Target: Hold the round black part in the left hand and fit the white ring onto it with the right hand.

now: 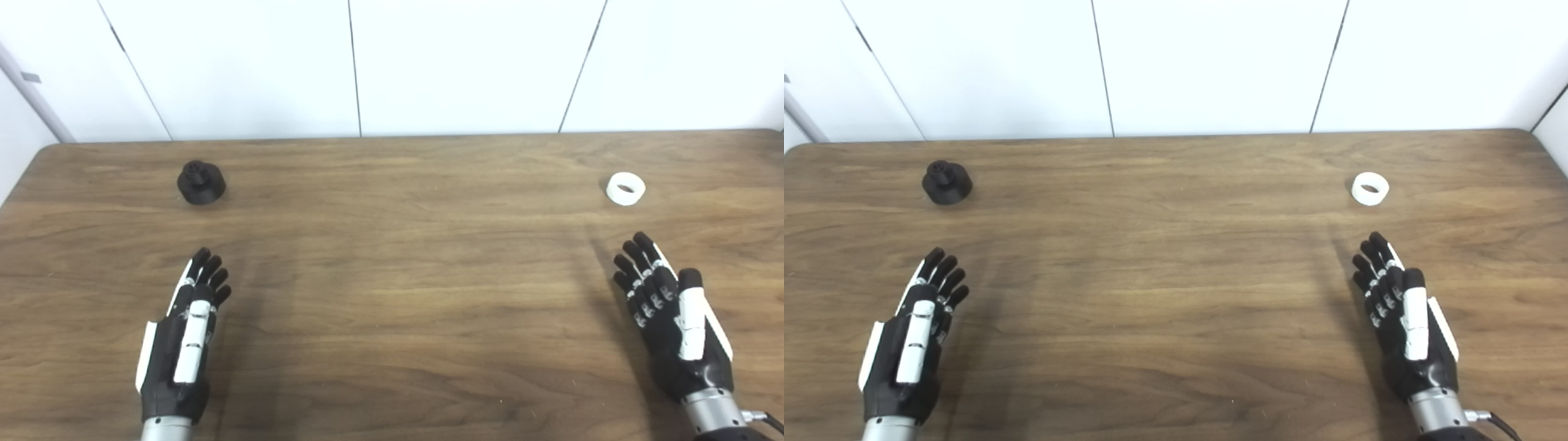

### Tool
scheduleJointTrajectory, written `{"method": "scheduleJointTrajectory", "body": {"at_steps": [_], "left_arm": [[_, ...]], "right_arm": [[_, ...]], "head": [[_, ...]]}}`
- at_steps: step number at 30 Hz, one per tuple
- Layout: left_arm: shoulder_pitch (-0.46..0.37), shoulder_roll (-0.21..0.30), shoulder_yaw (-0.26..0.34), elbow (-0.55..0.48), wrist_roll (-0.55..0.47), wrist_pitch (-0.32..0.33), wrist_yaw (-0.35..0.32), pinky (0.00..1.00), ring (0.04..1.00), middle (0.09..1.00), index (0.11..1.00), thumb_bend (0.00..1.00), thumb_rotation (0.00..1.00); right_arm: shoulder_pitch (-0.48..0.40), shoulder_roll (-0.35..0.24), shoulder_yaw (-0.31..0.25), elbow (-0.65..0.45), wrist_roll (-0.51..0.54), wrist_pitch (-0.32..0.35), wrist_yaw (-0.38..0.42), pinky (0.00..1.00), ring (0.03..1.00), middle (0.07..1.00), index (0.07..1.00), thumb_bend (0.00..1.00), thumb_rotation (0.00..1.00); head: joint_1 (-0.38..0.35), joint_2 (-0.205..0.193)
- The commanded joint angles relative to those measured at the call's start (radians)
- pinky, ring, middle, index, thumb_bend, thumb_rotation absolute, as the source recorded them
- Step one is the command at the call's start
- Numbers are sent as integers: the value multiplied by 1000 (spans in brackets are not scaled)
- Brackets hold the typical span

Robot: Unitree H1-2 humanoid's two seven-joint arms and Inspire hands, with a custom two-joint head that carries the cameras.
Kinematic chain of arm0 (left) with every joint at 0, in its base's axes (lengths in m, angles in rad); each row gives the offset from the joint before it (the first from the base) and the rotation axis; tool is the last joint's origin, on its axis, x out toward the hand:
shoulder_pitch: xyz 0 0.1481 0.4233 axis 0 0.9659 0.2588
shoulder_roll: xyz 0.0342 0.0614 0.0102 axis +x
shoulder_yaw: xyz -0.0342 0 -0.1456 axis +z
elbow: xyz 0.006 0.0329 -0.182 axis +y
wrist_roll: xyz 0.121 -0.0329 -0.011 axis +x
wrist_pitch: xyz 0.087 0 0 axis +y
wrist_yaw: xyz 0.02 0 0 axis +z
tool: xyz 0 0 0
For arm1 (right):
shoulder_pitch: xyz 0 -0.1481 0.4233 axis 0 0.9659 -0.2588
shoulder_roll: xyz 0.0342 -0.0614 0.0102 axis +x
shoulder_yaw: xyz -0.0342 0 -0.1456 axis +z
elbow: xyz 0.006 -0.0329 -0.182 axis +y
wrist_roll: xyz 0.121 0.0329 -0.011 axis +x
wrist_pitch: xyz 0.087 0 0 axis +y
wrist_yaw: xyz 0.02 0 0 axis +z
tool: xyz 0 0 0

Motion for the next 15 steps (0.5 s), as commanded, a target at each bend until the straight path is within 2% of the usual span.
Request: {"method": "scheduleJointTrajectory", "body": {"at_steps": [1,10,15], "left_arm": [[9,-32,-1,-27,4,-20,-1,946,951,958,976,456,804],[14,-29,2,-20,-3,-28,-7,956,962,962,978,461,815],[20,-36,-4,-16,11,-31,-4,935,951,958,972,447,783]], "right_arm": [[-7,-13,-8,-26,-5,-21,1,990,948,956,953,548,1000],[-4,-8,-10,-32,8,-15,3,996,953,958,951,552,996],[3,-12,-12,-19,17,-27,13,992,961,971,969,553,988]], "head": [[0,2],[-3,2],[40,-36]]}}
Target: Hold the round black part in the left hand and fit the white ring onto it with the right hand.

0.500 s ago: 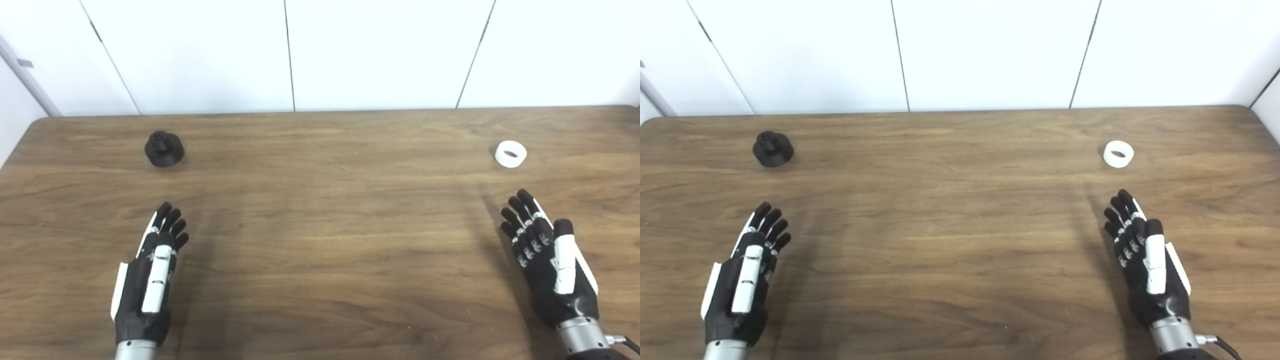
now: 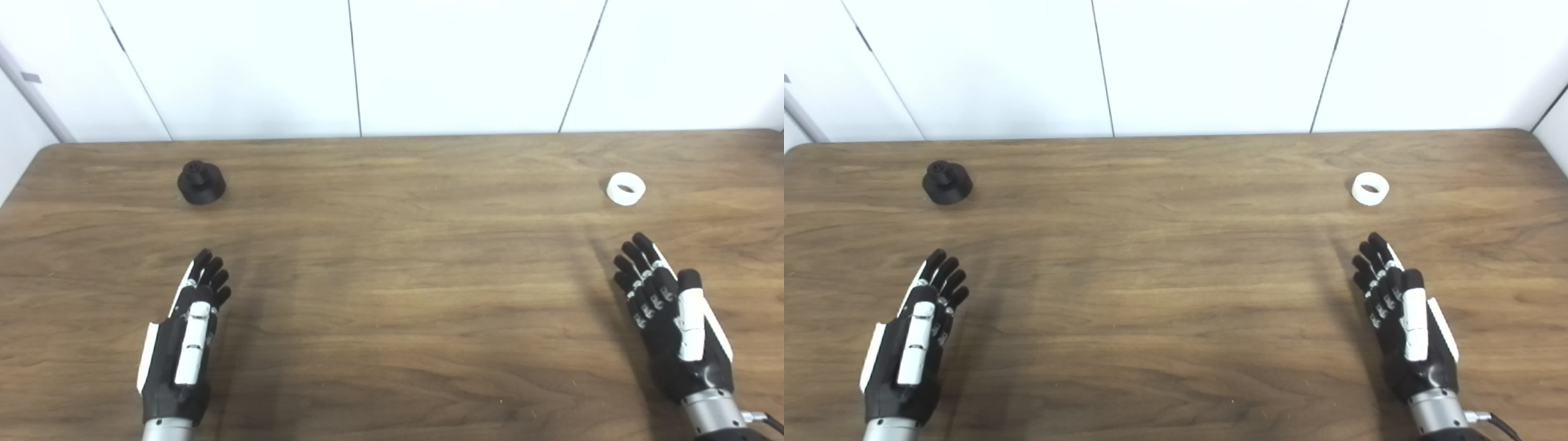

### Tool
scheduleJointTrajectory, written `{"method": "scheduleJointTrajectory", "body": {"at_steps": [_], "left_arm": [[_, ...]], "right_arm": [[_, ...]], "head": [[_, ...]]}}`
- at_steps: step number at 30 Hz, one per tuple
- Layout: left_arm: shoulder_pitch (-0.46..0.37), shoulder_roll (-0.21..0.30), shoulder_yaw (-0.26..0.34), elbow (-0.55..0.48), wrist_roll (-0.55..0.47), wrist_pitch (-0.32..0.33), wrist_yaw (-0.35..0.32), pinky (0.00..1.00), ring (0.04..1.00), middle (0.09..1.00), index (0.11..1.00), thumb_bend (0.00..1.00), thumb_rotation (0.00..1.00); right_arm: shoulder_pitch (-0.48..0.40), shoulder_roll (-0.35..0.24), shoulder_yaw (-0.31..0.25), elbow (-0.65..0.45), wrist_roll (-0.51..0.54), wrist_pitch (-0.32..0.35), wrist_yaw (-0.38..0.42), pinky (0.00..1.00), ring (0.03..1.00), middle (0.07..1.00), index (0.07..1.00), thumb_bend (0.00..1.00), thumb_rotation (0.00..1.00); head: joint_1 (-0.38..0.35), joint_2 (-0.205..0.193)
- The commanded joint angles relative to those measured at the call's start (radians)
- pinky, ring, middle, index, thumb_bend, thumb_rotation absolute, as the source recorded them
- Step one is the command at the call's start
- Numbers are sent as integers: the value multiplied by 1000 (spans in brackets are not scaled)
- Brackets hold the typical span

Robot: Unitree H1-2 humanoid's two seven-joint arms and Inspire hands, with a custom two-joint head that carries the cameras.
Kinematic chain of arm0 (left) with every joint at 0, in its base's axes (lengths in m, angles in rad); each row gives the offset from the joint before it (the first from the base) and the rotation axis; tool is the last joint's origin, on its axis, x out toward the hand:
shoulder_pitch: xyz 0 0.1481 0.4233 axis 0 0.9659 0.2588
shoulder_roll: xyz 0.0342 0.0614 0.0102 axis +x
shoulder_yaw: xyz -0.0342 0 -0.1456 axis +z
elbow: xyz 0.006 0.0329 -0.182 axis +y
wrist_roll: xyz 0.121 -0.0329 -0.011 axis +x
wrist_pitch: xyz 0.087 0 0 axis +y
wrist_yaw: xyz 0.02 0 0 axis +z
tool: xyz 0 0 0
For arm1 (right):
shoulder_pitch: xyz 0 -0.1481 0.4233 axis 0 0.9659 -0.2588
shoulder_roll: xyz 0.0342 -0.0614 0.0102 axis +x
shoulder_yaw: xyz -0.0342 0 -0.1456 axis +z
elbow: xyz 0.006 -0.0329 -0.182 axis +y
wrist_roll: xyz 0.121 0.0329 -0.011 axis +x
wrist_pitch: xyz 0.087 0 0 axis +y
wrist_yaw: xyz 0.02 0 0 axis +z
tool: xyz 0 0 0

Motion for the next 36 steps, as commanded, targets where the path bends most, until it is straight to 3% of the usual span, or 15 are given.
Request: {"method": "scheduleJointTrajectory", "body": {"at_steps": [1,12,20,32,36], "left_arm": [[15,-37,-5,-14,4,-33,-4,942,956,962,977,443,794],[31,-44,-33,20,24,-64,-8,963,967,960,977,457,802],[33,-42,-52,73,33,-124,-13,970,982,972,997,443,802],[24,-37,-66,113,41,-162,-17,968,984,979,1000,460,782],[21,-45,-67,121,49,-170,-9,959,976,971,995,473,753]], "right_arm": [[1,-13,-11,-14,13,-31,12,987,957,967,967,554,985],[7,-23,-13,62,3,-108,34,992,963,969,963,580,987],[8,-22,-8,106,0,-144,39,1000,990,986,989,578,1000],[-6,-29,0,142,-19,-165,49,1000,1000,1000,1000,576,1000],[-1,-11,-7,113,-38,-122,7,1000,993,988,979,537,1000]], "head": [[7,-8],[102,-99],[140,-170],[174,-214],[184,-222]]}}
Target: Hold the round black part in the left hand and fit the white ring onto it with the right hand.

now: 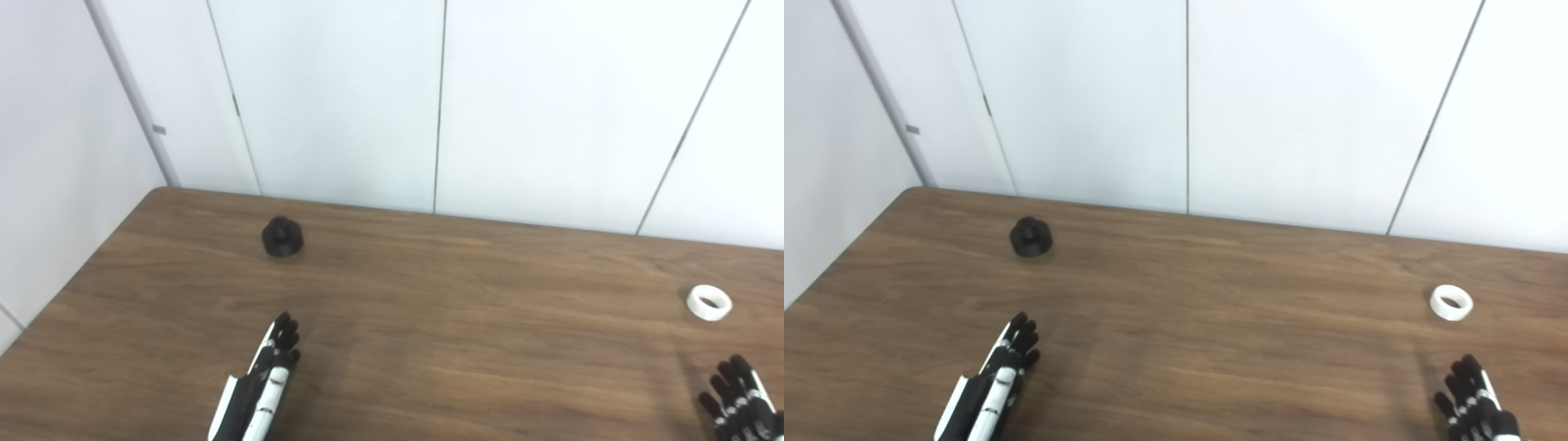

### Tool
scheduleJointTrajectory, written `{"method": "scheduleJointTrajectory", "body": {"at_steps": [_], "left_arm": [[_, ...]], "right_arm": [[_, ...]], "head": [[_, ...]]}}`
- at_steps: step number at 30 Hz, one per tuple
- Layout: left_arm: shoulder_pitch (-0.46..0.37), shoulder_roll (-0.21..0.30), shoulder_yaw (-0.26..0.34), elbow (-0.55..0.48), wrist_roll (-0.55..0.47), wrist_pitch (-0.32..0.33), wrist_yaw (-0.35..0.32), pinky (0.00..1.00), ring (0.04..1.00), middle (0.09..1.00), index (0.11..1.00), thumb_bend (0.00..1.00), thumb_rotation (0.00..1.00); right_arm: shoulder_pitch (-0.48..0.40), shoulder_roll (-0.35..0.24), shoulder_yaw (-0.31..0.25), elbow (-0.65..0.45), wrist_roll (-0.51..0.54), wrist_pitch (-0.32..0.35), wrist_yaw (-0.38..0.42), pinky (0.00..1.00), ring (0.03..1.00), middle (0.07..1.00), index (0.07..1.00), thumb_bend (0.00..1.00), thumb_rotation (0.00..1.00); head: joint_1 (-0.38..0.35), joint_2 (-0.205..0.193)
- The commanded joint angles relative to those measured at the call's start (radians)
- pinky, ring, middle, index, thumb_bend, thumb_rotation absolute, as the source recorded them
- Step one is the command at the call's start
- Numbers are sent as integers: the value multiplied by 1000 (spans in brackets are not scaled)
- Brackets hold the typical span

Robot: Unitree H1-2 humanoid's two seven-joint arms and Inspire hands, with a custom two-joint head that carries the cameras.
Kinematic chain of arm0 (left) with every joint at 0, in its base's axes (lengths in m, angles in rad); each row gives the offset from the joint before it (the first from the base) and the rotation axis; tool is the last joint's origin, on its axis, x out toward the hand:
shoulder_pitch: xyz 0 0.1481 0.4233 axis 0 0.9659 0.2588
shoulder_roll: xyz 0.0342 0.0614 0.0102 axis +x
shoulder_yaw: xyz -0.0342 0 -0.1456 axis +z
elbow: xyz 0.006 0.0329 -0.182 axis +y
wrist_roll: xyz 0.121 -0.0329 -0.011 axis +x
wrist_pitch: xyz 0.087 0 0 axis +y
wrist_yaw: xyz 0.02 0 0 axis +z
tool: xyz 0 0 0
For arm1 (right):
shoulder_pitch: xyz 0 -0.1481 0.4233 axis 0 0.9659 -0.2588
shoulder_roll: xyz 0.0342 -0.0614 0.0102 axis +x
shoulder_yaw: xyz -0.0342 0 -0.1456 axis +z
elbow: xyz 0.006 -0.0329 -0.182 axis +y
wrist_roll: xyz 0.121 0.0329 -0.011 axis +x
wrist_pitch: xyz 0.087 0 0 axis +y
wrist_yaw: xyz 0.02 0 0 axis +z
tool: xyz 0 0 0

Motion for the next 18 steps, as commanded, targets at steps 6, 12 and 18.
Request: {"method": "scheduleJointTrajectory", "body": {"at_steps": [6,12,18], "left_arm": [[-3,-45,-12,12,20,-4,1,950,977,972,987,482,729],[-12,-36,-7,22,31,-9,1,969,991,975,999,481,703],[-12,-18,9,-16,85,40,22,952,974,967,1000,468,601]], "right_arm": [[6,10,-2,15,-2,13,-18,1000,1000,988,981,492,1000],[-2,11,-1,32,2,4,-15,1000,1000,990,986,478,1000],[-6,26,4,41,-8,1,-26,1000,985,981,978,480,1000]], "head": [[13,-4],[1,-8],[-8,-10]]}}
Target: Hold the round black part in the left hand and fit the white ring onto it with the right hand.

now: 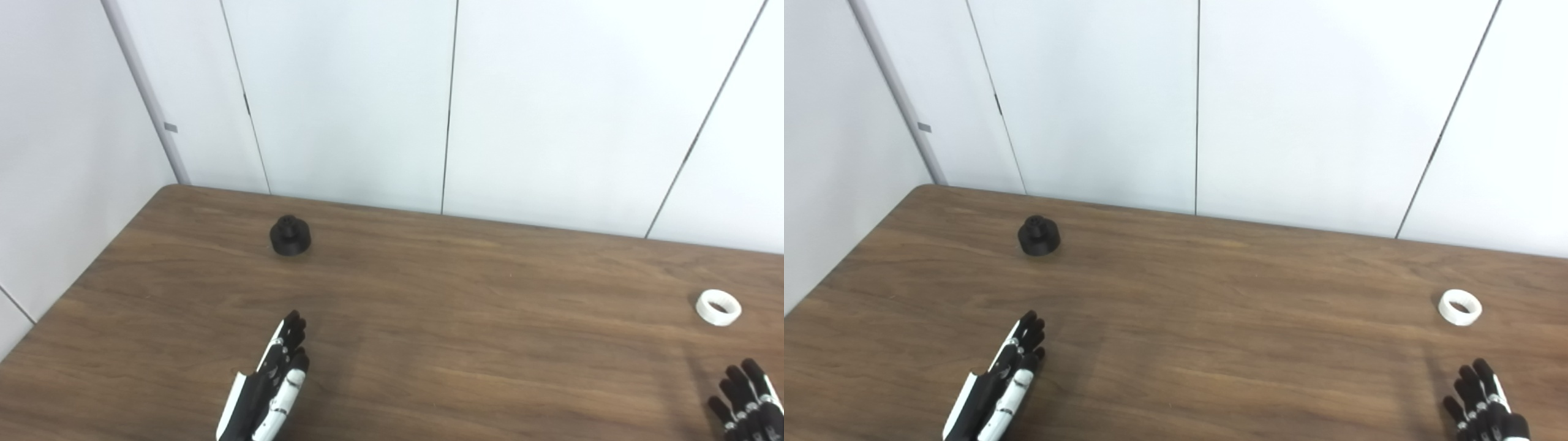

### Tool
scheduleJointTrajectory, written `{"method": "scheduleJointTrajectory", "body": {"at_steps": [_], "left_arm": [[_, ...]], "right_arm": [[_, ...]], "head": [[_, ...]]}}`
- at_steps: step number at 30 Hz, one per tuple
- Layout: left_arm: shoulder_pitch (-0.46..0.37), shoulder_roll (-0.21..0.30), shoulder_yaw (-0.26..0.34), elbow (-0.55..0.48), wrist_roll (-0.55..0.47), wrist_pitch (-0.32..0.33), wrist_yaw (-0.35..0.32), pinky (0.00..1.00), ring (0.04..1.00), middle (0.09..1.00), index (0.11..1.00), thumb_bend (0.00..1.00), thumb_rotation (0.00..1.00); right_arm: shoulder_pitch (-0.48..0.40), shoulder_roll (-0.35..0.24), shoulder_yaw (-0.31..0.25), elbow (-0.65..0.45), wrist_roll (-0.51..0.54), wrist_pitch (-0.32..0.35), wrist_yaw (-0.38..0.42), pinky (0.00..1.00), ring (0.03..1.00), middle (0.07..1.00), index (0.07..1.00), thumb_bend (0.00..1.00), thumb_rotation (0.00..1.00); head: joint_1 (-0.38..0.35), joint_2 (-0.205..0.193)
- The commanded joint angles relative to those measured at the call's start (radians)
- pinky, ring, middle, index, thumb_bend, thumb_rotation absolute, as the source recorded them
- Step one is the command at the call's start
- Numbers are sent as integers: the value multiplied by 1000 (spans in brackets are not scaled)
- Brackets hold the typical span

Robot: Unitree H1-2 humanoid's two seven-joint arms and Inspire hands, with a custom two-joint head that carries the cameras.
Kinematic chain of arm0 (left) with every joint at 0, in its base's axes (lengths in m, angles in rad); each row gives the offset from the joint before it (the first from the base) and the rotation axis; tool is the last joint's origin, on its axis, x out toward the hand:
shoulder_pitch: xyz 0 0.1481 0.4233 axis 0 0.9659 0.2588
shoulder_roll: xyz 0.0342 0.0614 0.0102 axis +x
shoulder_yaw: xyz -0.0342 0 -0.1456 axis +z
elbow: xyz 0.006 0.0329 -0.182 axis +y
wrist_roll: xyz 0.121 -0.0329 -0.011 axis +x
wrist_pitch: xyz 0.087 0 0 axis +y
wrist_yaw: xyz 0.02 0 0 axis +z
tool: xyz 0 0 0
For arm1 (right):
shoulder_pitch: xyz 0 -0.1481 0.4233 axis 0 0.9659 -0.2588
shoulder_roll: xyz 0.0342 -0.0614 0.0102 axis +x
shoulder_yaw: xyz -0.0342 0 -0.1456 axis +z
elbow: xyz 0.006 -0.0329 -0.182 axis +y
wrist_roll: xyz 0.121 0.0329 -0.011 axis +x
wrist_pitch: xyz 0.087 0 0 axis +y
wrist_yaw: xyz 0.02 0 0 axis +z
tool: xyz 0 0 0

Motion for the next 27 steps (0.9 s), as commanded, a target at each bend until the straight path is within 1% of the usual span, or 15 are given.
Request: {"method": "scheduleJointTrajectory", "body": {"at_steps": [1,2,3,5,6,7,9,11,13,15,18,21,23,24,27], "left_arm": [[-12,-8,13,-28,39,31,7,934,968,964,996,495,548],[-14,0,17,-39,47,38,6,932,968,970,998,533,484],[-19,5,26,-57,60,52,10,931,969,972,999,546,462],[-30,5,46,-96,88,96,25,934,963,969,996,656,399],[-40,5,60,-116,112,117,37,934,960,966,994,677,389],[-46,4,70,-128,128,131,44,937,950,956,985,739,379],[-59,14,88,-154,176,170,51,943,941,946,975,804,377],[-78,32,112,-177,183,206,47,922,941,940,955,859,373],[-104,47,140,-198,186,233,46,912,946,943,951,876,312],[-134,68,161,-224,227,265,46,923,951,944,948,885,282],[-178,100,181,-254,295,320,42,951,954,936,947,906,261],[-218,134,190,-267,348,370,30,970,959,937,942,903,240],[-244,159,192,-262,385,397,21,984,964,941,939,898,240],[-256,174,190,-260,414,416,16,972,962,942,937,896,249],[-296,217,185,-248,488,481,-9,886,927,932,928,904,312]], "right_arm": [[2,18,4,42,-4,-11,-7,1000,987,982,980,477,1000],[1,20,5,45,-3,-14,-7,1000,985,980,979,478,1000],[0,21,6,45,-5,-15,-6,1000,984,980,978,478,1000],[0,22,9,44,-14,-14,-9,1000,986,979,976,472,1000],[0,24,10,44,-19,-13,-11,1000,987,978,975,472,1000],[0,26,11,43,-22,-12,-13,1000,985,979,974,477,1000],[0,29,12,46,-25,-15,-14,1000,984,980,975,478,1000],[0,33,11,45,-29,-13,-17,1000,981,980,974,466,1000],[1,36,11,47,-31,-15,-18,1000,983,979,972,471,1000],[1,37,9,49,-27,-20,-15,1000,985,980,974,472,1000],[2,40,5,48,-28,-17,-20,1000,979,976,971,485,1000],[4,39,4,54,-33,-24,-19,1000,977,972,971,494,1000],[5,36,5,57,-37,-26,-17,1000,977,969,969,495,1000],[6,37,5,56,-37,-25,-18,1000,982,972,970,495,1000],[8,37,4,51,-35,-27,-16,1000,979,972,972,485,1000]], "head": [[-1,3],[-3,4],[-3,4],[-2,6],[-1,7],[-2,7],[-3,8],[-5,10],[-5,11],[-5,13],[-7,15],[-7,17],[-9,20],[-9,20],[-10,22]]}}
